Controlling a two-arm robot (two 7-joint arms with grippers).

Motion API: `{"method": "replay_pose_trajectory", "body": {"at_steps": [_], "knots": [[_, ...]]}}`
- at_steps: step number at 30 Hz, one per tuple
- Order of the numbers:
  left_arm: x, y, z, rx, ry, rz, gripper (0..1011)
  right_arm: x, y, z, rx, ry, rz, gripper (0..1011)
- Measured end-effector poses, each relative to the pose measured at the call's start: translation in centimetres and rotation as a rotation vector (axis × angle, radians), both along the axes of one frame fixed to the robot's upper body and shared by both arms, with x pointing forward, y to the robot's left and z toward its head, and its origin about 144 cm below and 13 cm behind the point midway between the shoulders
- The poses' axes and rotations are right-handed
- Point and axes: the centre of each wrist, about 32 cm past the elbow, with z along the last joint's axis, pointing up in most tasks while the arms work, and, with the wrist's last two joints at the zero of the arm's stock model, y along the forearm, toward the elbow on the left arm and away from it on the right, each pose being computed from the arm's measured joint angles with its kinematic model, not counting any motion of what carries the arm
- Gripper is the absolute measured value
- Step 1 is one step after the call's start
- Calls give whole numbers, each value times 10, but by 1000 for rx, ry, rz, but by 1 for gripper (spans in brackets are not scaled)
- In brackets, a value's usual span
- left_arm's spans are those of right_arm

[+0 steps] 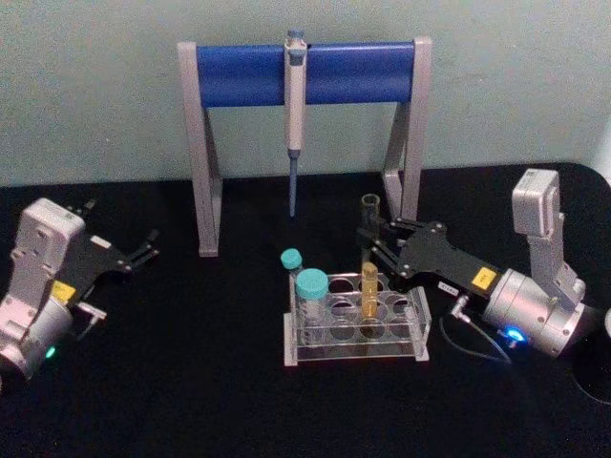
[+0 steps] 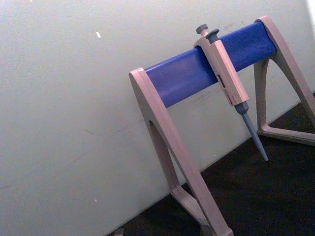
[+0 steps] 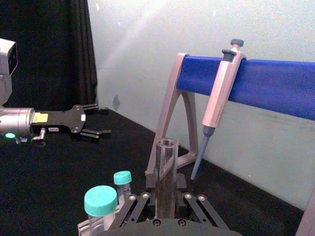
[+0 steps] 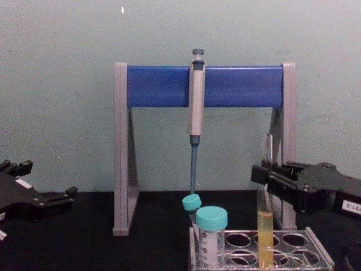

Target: Pick up the test tube from the test tube rack, shake it, then place it back into the test tube rack.

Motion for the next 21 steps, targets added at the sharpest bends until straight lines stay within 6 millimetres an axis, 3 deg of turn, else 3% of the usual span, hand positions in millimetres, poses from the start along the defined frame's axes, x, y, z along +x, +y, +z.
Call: {"method": "replay_pose_trajectory", "body": {"at_steps": [21], "knots": [[0,0,0,0,0,0,1001,1,1,-4,-22,22,-3,229]]}}
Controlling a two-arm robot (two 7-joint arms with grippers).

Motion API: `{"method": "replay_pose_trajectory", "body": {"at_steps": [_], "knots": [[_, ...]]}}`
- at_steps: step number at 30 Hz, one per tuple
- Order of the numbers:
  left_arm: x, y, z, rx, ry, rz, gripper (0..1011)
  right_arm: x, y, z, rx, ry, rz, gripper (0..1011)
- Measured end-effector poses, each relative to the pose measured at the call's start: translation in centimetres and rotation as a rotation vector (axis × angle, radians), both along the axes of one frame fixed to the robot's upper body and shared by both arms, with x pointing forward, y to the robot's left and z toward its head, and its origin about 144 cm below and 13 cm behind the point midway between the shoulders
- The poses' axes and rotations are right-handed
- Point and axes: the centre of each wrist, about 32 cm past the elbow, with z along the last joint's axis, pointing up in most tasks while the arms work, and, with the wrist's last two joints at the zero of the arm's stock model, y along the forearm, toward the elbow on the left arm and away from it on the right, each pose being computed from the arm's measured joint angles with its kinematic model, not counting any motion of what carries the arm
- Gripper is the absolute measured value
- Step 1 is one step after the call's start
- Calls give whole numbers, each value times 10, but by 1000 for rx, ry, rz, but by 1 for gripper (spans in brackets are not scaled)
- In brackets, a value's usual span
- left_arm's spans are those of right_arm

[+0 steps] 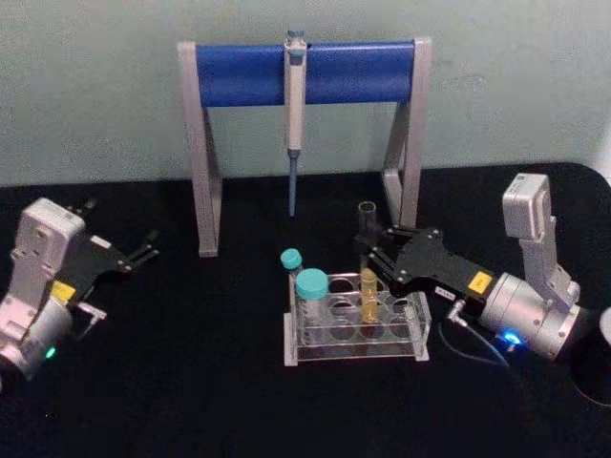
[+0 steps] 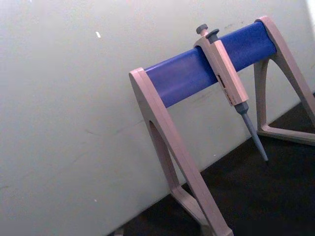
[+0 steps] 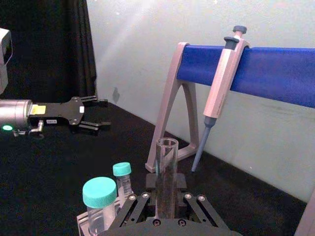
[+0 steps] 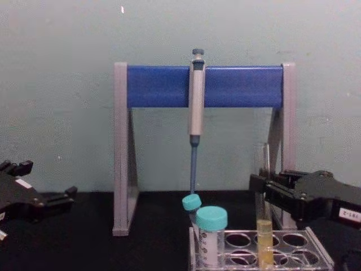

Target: Pick up the test tube from the test tube rack, shake it, then place it back into the test tube rack.

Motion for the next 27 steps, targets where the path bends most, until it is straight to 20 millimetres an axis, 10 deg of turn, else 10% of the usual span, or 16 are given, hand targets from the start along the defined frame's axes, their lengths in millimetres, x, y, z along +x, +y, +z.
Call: {"method": "replay_pose_trajectory", "body": {"at_steps": [27], "knots": [[0,0,0,0,0,0,1001,-1,-1,1,-7,3,-6,229]]}}
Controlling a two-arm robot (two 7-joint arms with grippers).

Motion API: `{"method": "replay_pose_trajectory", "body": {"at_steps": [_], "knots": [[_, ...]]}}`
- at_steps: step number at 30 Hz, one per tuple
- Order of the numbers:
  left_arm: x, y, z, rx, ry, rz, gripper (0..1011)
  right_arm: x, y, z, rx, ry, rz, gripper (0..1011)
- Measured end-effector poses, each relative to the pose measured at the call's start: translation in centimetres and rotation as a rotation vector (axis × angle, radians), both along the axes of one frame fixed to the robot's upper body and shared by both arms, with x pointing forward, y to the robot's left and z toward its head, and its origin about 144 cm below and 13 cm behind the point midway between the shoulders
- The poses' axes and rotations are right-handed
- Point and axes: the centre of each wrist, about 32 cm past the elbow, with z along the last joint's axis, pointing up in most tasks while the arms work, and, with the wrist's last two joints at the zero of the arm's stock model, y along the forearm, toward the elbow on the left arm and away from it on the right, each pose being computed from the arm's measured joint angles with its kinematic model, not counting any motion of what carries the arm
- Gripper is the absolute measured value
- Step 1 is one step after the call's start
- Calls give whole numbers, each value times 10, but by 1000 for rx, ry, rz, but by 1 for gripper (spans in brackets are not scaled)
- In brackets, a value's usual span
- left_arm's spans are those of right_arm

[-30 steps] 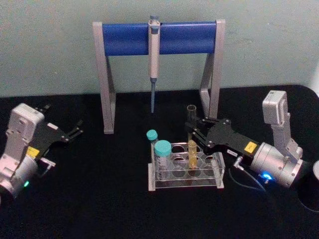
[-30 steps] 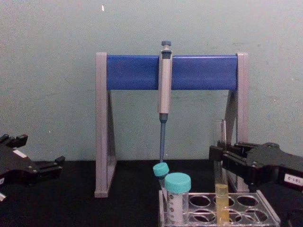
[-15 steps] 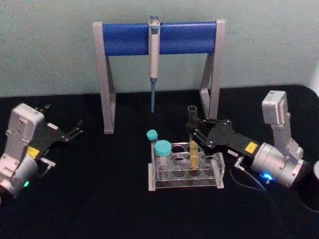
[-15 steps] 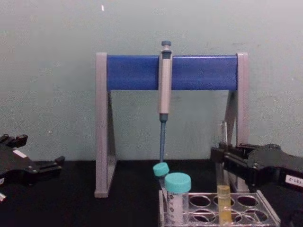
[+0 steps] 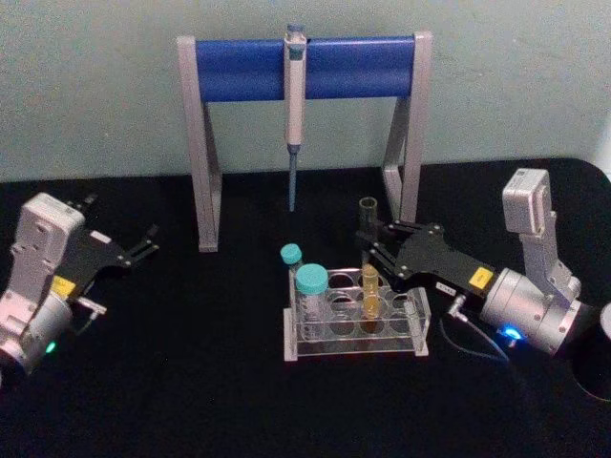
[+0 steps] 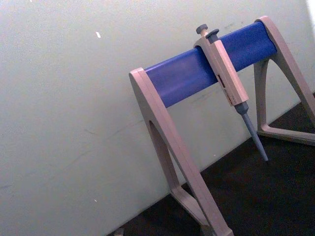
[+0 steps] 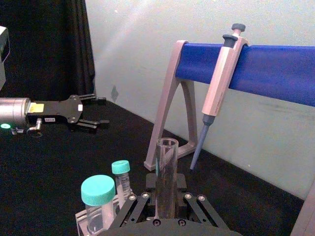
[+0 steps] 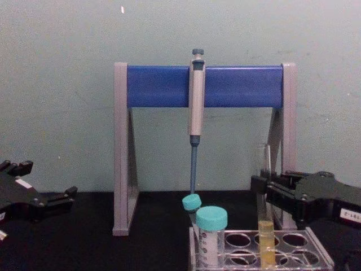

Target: Pick up the test tube from the test tube rack, shake it, then place it back into the test tube rack.

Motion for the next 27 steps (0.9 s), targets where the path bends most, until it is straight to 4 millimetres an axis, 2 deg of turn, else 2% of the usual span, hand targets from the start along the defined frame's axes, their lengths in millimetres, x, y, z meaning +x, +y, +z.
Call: {"method": "replay_pose_trajectory", "body": {"at_steps": [5,6,8,9,11,12,14,27], "knots": [[0,0,0,0,0,0,1001,0,0,0,1,-1,1,248],[0,0,0,0,0,0,1002,0,0,0,1,-1,1,304],[0,0,0,0,0,0,1001,0,0,0,1,-1,1,341],[0,0,0,0,0,0,1001,0,0,0,1,-1,1,399],[0,0,0,0,0,0,1001,0,0,0,1,-1,1,428],[0,0,0,0,0,0,1001,0,0,0,1,-1,1,496],[0,0,0,0,0,0,1001,0,0,0,2,-1,1,561],[0,0,0,0,0,0,1001,0,0,0,2,-1,2,934]]}}
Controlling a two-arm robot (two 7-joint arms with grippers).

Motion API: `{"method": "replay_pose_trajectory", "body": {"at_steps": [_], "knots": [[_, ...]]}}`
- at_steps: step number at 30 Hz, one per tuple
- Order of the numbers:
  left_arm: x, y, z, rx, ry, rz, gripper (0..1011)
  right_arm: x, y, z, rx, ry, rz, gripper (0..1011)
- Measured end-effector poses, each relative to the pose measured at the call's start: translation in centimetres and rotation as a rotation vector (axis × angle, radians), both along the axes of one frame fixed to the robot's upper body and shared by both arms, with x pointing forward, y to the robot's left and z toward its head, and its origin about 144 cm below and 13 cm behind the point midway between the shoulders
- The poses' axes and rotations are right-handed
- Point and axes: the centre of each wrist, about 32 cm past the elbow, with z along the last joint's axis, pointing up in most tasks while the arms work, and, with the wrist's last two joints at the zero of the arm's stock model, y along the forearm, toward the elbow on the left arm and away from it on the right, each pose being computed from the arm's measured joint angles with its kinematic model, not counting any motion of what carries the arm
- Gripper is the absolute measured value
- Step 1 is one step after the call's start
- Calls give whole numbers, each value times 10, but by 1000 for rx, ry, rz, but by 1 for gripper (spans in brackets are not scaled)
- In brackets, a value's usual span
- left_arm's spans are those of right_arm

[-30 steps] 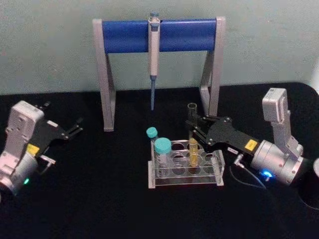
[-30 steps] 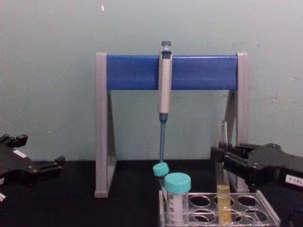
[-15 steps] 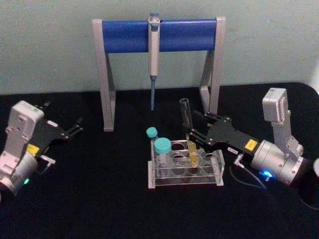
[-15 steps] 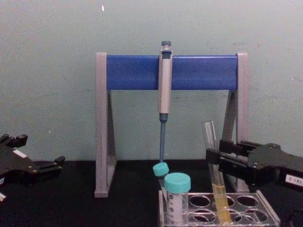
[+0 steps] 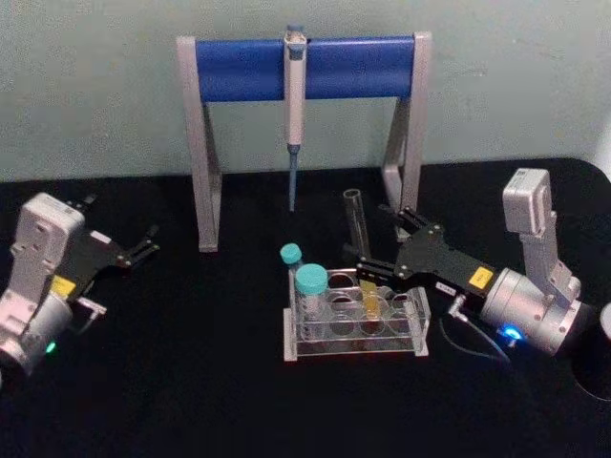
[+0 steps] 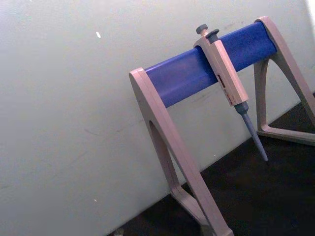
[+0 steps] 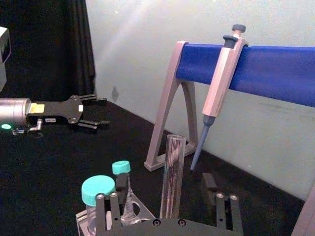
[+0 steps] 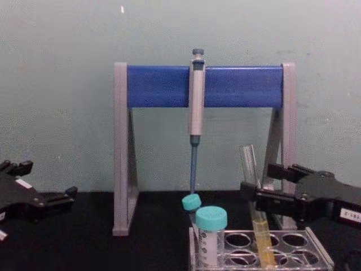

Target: Pick up the test tube from the test tube rack, shake it, then place it back into the test tube rack.

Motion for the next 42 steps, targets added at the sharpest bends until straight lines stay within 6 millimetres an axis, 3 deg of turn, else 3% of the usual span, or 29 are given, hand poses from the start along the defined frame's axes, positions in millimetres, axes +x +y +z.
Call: {"method": "replay_pose_trajectory", "body": {"at_steps": [4,18,24,31,35,42], "knots": [[0,0,0,0,0,0,1001,0,0,0,0,0,0,1000],[0,0,0,0,0,0,1001,-4,0,8,44,-62,-19,1000],[0,0,0,0,0,0,1001,-11,-3,25,146,-171,-177,1000],[0,0,0,0,0,0,1002,-18,-1,34,55,-212,-426,1000],[0,0,0,0,0,0,1001,-20,3,30,-55,-159,-571,1000],[0,0,0,0,0,0,1001,-22,6,14,-166,-29,-657,1000]]}}
